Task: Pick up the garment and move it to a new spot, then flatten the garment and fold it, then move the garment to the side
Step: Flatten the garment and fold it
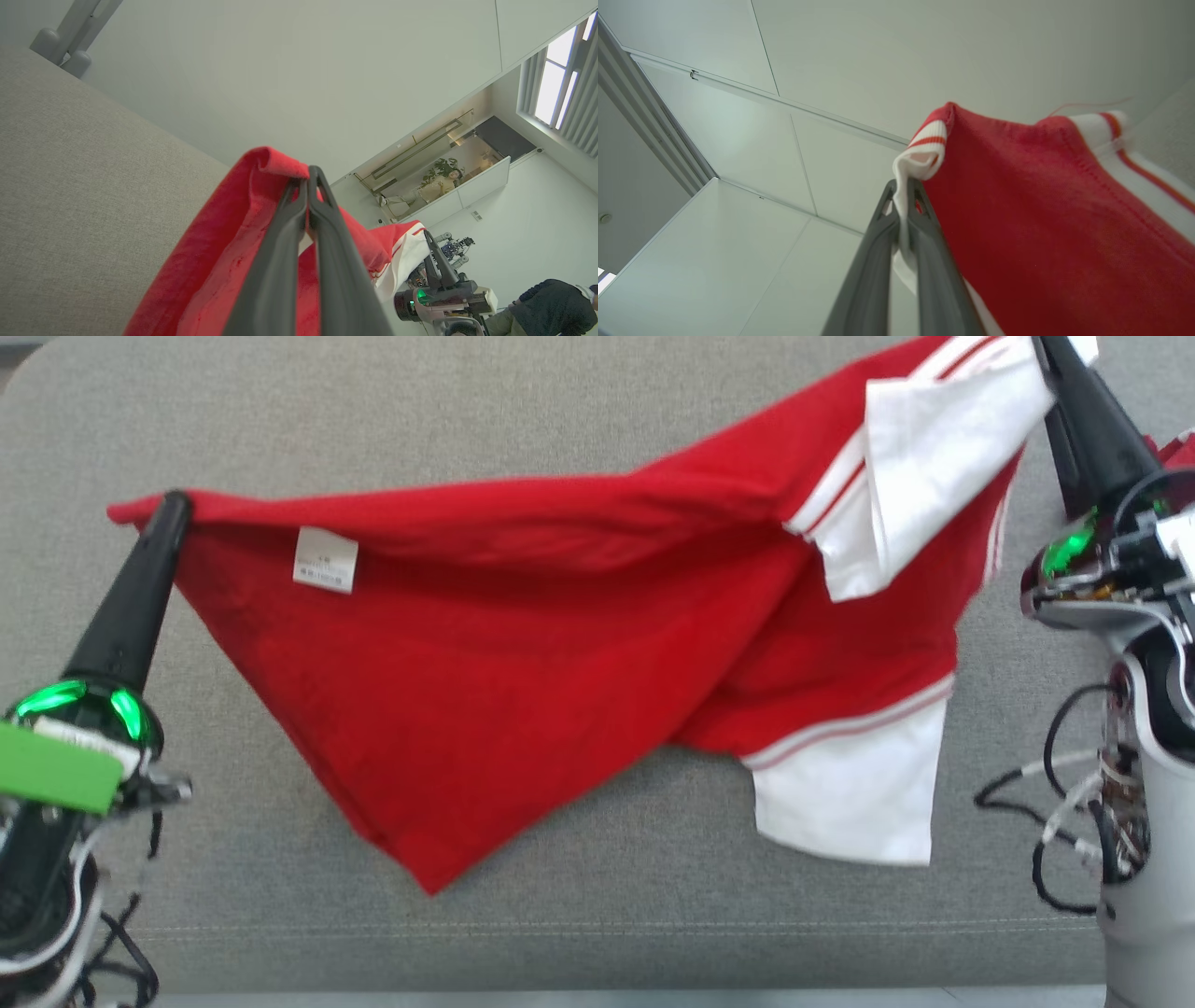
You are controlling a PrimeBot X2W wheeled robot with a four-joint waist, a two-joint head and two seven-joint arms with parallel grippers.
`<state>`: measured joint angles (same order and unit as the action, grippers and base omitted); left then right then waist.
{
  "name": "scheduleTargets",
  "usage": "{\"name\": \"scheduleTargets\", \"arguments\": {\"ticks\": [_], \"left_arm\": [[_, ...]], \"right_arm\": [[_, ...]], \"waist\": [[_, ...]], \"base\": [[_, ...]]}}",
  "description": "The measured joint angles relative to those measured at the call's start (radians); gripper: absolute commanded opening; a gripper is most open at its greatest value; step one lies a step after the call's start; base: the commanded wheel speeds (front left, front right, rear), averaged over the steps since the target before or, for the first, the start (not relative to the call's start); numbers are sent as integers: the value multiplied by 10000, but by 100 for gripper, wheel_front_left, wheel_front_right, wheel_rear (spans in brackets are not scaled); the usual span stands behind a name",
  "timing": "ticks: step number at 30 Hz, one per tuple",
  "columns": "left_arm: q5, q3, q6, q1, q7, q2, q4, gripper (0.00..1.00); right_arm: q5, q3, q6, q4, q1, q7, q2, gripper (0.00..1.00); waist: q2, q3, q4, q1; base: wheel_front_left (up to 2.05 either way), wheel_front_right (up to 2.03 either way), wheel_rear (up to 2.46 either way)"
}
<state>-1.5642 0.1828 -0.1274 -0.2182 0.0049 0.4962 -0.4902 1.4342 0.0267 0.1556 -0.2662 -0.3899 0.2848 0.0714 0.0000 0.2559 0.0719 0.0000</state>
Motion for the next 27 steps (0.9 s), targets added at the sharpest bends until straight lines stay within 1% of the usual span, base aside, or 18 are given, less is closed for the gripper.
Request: {"name": "scheduleTargets", "arguments": {"ticks": [3, 5, 7, 9, 11, 13, 16, 18, 20, 22, 23, 26, 27], "left_arm": [[349, 385, -8, -1430, 617, 401, 1379, 0], [706, 472, -6, -2284, 796, 522, 2512, 0], [1011, 441, -6, -3173, 807, 341, 3338, 0], [1225, 276, -6, -4313, 514, -109, 3766, 0], [1363, 113, -6, -5553, 251, -675, 4031, 0], [1442, 157, -6, -6535, 194, -1089, 4161, 0], [1691, 458, -6, -7582, 100, -1421, 4293, 0], [1818, 629, -6, -8153, -61, -1701, 4539, 0], [2100, 690, -6, -8605, -286, -1994, 4778, 0], [2105, 614, -6, -8933, -516, -2278, 5056, 0], [2107, 612, -6, -9025, -571, -2364, 5156, 0], [2123, 727, 2, -8979, -792, -2627, 5394, 0], [2123, 769, 98, -8830, -867, -2675, 5459, 0]], "right_arm": [[-612, 12, -92, 1427, -1460, 8, 161, 0], [-1181, 230, -146, 2686, -2383, -165, 173, 0], [-1684, 374, -146, 3641, -3205, -420, 81, 0], [-2088, 380, -146, 4153, -4178, -650, -31, 0], [-2282, 410, -148, 4289, -5328, -826, -59, 0], [-2412, 387, -148, 4242, -6314, -849, 12, 0], [-2309, 161, -148, 3996, -7402, -815, 75, 0], [-2094, -98, -148, 3977, -7853, -815, 69, 0], [-1925, -263, -148, 4048, -8101, -817, 13, 0], [-1574, -240, -148, 4272, -8207, -817, -21, 0], [-1580, -268, -148, 4395, -8200, -803, -10, 0], [-1542, -410, -148, 4569, -7863, -562, 29, 0], [-1488, -449, -150, 4619, -7559, -485, 27, 0]], "waist": [[0, 408, -4, 0], [-1, 686, -15, 0], [0, 963, -35, 0], [0, 1245, -65, 0], [0, 1527, -102, 0], [0, 1807, -136, 0], [0, 2236, -171, 0], [0, 2490, -184, 1], [0, 2687, -196, 1], [0, 2824, -211, 1], [0, 2878, -216, 1], [0, 3008, -200, 1], [0, 3022, -182, 1]], "base": [[0, 0, 0], [0, 0, 0], [0, 0, 0], [0, 0, 0], [0, 0, 0], [0, 0, 0], [0, 0, 0], [0, 0, 0], [0, 0, 0], [0, 0, 0], [0, 0, 0], [0, 0, 0], [0, 0, 0]]}}
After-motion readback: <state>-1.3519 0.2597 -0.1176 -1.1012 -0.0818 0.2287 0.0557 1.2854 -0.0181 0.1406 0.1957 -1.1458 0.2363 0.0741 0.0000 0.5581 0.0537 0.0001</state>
